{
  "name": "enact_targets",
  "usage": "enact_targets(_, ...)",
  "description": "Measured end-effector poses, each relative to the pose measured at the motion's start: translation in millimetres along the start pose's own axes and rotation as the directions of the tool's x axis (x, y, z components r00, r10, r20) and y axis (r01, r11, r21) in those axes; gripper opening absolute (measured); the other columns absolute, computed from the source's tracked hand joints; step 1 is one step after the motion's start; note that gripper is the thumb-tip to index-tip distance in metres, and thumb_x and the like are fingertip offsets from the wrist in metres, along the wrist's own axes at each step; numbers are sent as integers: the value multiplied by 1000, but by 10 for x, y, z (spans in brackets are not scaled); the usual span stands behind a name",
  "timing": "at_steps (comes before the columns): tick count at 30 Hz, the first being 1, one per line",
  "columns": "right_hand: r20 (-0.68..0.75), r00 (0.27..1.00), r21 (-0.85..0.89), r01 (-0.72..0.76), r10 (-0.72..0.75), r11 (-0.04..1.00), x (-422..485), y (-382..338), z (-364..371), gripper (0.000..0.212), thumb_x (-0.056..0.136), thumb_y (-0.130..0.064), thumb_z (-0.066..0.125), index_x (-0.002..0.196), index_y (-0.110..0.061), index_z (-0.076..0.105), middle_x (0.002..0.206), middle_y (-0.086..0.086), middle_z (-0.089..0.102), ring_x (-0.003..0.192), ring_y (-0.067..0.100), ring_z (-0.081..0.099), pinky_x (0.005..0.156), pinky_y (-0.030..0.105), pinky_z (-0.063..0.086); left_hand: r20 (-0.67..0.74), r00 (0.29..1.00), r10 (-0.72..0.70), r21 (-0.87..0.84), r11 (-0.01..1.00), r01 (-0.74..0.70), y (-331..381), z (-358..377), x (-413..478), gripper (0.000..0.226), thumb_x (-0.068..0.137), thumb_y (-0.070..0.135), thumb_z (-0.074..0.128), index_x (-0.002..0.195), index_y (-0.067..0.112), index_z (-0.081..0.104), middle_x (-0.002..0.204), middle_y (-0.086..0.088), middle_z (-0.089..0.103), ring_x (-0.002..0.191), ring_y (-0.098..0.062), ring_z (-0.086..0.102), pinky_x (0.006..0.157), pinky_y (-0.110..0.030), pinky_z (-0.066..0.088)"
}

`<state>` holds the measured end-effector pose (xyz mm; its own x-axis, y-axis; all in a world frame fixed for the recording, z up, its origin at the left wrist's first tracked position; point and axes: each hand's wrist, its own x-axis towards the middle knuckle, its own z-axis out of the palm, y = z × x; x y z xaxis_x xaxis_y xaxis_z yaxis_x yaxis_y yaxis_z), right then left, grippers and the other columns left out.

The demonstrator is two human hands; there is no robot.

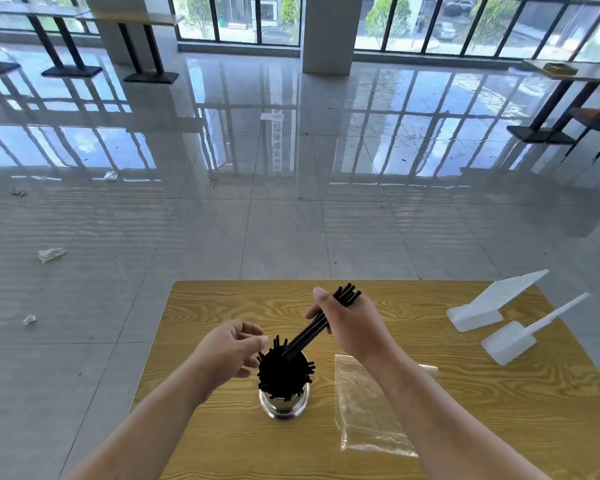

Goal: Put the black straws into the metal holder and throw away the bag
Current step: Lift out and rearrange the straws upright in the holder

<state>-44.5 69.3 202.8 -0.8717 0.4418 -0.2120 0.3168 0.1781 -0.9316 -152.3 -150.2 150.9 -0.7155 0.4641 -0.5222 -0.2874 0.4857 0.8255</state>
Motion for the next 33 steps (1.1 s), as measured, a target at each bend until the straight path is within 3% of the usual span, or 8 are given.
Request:
enact_targets(6, 84, 995, -228, 65, -46, 972, -27, 132, 97, 48, 105, -56, 55, 77, -25, 79, 46, -9, 49, 43, 8, 39, 43, 19, 32, -26, 995, 93, 291, 953, -81, -146, 23, 54, 16, 89, 36, 80, 100, 29, 71, 88, 11, 79, 73, -8, 74, 65, -27, 59)
enact_targets(10, 115, 992, -289, 88, -57, 953, -40, 171, 206, 56, 100, -65, 51, 77, -21, 75, 66, 7, 70, 55, 15, 56, 55, 31, 45, -10, 994, 110, 377, 921, -98, -193, 23, 68, 18, 88, 43, 79, 100, 35, 68, 91, 15, 78, 75, -2, 73, 72, -30, 62)
enact_targets(12, 133, 990, -303, 76, -37, 950, -63, 220, 280, 55, 98, -65, 54, 81, -15, 71, 66, -1, 67, 58, 16, 57, 60, 38, 49, -11, 994, 113, 423, 901, -98, -189, 31, 66, 21, 88, 47, 77, 103, 38, 65, 97, 10, 77, 82, -4, 72, 72, -30, 61)
enact_targets(15, 150, 988, -412, 78, -17, 908, -110, 331, 357, 34, 93, -65, 64, 104, -34, 72, 84, -11, 72, 72, 6, 67, 61, 27, 56, -6, 993, 119, 517, 850, -98, -145, 63, 27, 30, 86, 55, 74, 110, 45, 58, 113, 18, 65, 93, 0, 65, 70, -23, 51)
enact_targets(18, 145, 989, -465, 55, 14, 884, -128, 405, 371, 39, 93, -64, 65, 121, -37, 67, 85, -7, 70, 72, 7, 65, 61, 28, 56, 13, 988, 153, 605, 786, -129, -127, 118, -3, 48, 82, 57, 73, 125, 46, 53, 128, 18, 57, 98, 2, 60, 73, -20, 49)
enact_targets(26, 151, 984, -457, -10, 89, 889, -135, 464, 288, 22, 93, -49, 65, 108, -34, 69, 80, -6, 70, 67, 7, 60, 68, 40, 59, 150, 980, 130, 795, 574, -198, -267, 295, 14, 110, 64, 58, 85, 157, 39, 29, 152, 16, 37, 120, -10, 57, 93, -25, 53)
enact_targets(29, 162, 979, -460, -37, 125, 887, -169, 478, 251, 23, 92, -48, 64, 108, -33, 70, 87, -4, 75, 71, 9, 61, 71, 40, 60, 191, 972, 137, 833, 501, -234, -316, 373, 18, 102, 73, 49, 83, 158, 38, 29, 149, 15, 38, 123, -12, 59, 96, -26, 54)
enact_targets(33, 167, 972, -451, -75, 166, 889, -207, 518, 199, 19, 93, -47, 63, 106, -35, 69, 89, -7, 75, 70, 9, 63, 68, 35, 60, 179, 963, 203, 853, 456, -255, -304, 433, 33, 59, 89, 36, 73, 142, 38, 49, 124, 14, 50, 105, -11, 63, 86, -23, 53)
